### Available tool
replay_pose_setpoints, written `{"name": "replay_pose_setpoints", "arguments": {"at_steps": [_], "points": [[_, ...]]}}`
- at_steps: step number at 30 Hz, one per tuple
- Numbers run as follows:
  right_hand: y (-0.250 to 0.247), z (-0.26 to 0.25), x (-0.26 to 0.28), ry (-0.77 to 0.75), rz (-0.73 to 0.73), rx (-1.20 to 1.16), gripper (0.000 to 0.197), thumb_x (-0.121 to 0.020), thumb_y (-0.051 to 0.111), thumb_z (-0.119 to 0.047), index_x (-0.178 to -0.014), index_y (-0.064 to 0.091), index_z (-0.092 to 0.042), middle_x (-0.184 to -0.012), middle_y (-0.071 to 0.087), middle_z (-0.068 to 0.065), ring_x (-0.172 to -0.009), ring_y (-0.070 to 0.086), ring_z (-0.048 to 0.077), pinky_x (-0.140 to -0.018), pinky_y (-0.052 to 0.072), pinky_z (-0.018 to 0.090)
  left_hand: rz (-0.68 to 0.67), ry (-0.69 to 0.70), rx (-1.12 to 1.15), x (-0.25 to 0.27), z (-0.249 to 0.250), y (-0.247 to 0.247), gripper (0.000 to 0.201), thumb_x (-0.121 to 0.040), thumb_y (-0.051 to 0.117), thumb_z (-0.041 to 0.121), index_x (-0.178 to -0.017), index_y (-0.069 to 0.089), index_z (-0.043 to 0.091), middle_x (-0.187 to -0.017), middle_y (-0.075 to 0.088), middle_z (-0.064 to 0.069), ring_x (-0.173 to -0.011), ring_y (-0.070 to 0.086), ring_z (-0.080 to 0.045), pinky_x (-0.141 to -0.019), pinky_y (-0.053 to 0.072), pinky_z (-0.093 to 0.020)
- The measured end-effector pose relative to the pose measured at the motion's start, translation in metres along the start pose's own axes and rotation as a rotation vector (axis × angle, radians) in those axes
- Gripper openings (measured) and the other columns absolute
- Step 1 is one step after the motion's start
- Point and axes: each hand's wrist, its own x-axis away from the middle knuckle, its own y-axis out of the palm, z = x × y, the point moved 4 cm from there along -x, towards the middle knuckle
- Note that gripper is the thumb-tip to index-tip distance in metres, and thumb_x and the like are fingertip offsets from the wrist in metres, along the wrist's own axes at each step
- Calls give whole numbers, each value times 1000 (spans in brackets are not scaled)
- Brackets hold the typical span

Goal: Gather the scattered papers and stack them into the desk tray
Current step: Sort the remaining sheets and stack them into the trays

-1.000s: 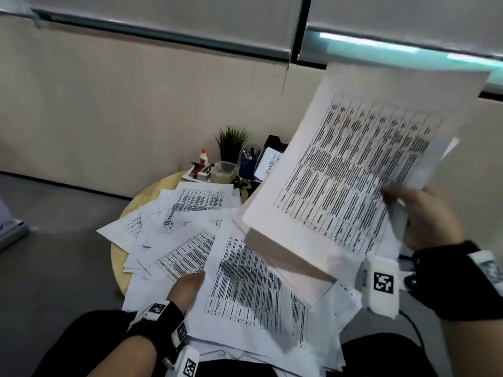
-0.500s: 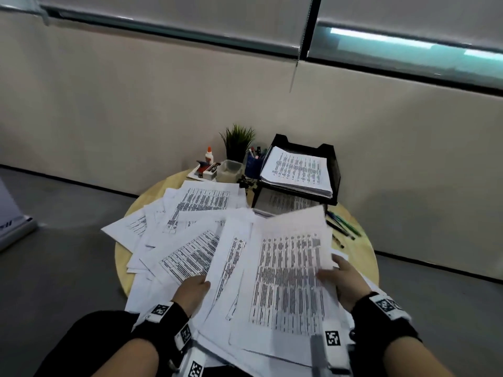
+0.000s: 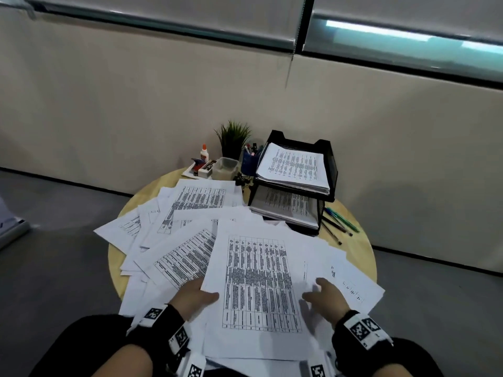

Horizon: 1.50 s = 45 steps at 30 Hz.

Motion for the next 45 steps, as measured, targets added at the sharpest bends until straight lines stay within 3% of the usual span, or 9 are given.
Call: {"name": "replay_pose_setpoints", "arguments": {"at_steps": [2,10,11,12,13,19,23,29,45], "points": [[-8,13,4,92,71,107,43,-82,63,-19,-119,49,-2,-123,55,18,-116,52,32,-92,41,33,15,57,10,-3,0,-1,53,-40,73,26,-92,66,19,-107,68,-10,-109,60,-31,-104,41,-45],[-24,20,25,148,142,-234,42,-87,58,1,-126,45,12,-124,53,31,-111,55,37,-72,44,33,159,182,-31,6,14,-8,33,-50,55,14,-83,59,16,-81,63,0,-91,57,-22,-82,39,-28],[-23,21,25,144,142,-307,34,-87,57,5,-119,50,11,-133,30,30,-98,59,38,-65,45,34,166,183,-35,7,14,-8,34,-50,55,15,-84,59,16,-83,64,-3,-91,56,-22,-82,39,-28],[-21,23,22,134,144,-334,24,-86,58,4,-109,55,8,-98,51,7,-85,59,34,-58,44,30,178,190,-42,6,13,-8,36,-50,55,15,-86,59,15,-87,64,-6,-90,56,-22,-81,39,-28],[-17,25,18,124,132,-300,22,-84,61,0,-104,59,7,-106,64,26,-80,58,29,-58,42,26,193,194,-43,6,13,-8,39,-50,55,16,-89,58,13,-91,63,-8,-90,56,-23,-81,39,-29],[-5,19,19,31,129,-374,16,-76,60,9,-90,65,6,-80,68,17,-65,60,22,-47,48,21,227,153,61,2,5,-14,39,-60,66,3,-98,60,8,-97,63,-10,-98,58,-28,-87,40,-34],[-7,8,27,-65,56,-151,17,-78,60,2,-70,58,-14,-82,68,11,-81,63,28,-71,51,33,187,143,93,4,7,-11,51,-54,62,6,-105,59,3,-97,64,-11,-91,57,-24,-80,43,-30],[-62,-9,40,-202,274,-66,15,-85,52,-3,-94,64,-2,-89,67,16,-85,61,30,-69,43,31,206,158,98,6,8,-12,52,-50,58,12,-102,58,6,-99,62,-12,-93,55,-23,-81,40,-28],[-181,-41,74,-365,640,-444,6,-76,55,-14,-77,58,-9,-66,57,12,-60,50,20,-50,42,27,157,180,7,2,5,-12,49,-39,65,27,-86,65,13,-90,68,-10,-91,62,-27,-87,45,-37]]}}
